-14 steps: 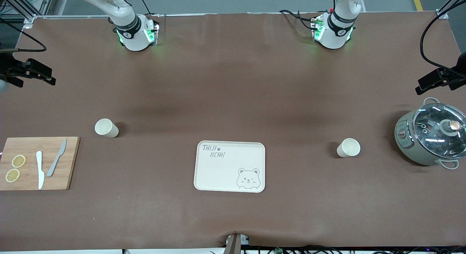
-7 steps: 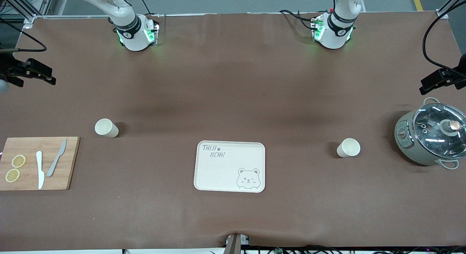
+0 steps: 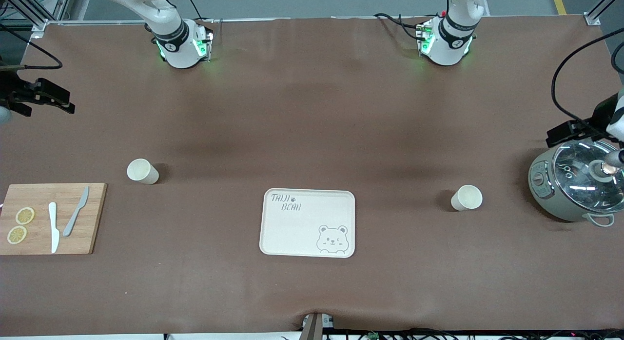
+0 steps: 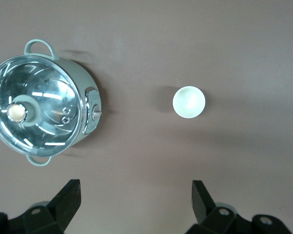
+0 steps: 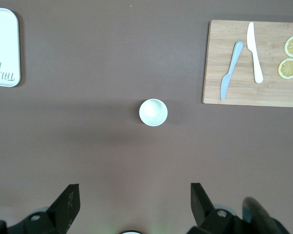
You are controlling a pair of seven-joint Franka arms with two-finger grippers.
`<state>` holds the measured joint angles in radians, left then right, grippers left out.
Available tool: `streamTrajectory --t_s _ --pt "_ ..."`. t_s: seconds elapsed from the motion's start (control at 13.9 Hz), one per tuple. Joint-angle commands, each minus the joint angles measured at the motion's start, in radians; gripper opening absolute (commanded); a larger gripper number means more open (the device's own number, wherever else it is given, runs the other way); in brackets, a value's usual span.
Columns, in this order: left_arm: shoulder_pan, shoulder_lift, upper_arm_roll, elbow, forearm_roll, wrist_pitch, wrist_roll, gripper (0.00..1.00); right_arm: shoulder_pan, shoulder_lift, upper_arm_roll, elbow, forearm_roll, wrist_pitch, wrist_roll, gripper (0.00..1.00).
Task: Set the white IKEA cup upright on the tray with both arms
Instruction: 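Reach the left gripper down to the white cup beside the pot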
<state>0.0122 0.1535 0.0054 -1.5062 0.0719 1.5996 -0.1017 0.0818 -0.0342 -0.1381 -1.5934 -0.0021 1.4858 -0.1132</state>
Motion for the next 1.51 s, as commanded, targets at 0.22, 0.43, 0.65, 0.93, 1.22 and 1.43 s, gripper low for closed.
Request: streamTrajectory --t_s 0.22,0.43,0.65,0.93,1.22,1.43 --pt "-0.003 0.096 -0.001 0.014 -0.003 0.06 -0.004 1.0 -0.01 0.0 0.005 0.006 0.016 -0.006 0.007 1.0" --pt "-0.003 0.119 -0.001 0.012 -0.003 0.074 -0.007 1.0 -0.01 0.0 0.005 0.004 0.016 -0.006 0.007 1.0" --pt "-0.012 0.185 -0.001 0.012 -0.003 0.135 -0.019 1.0 -0.01 0.0 0.005 0.004 0.016 -0.007 0.007 1.0" --pt "-0.044 0.279 -0.002 0.006 -0.001 0.19 -0.058 1.0 -0.011 0.0 0.005 0.004 0.016 -0.007 0.007 1.0" --pt "-0.043 0.359 -0.001 -0.078 0.006 0.311 -0.076 1.0 -0.013 0.0 0.005 0.012 0.016 -0.001 0.007 1.0" --pt "-0.038 0.368 -0.002 -0.126 0.003 0.352 -0.076 0.99 -0.014 0.0 0.005 0.012 0.016 0.001 0.007 1.0"
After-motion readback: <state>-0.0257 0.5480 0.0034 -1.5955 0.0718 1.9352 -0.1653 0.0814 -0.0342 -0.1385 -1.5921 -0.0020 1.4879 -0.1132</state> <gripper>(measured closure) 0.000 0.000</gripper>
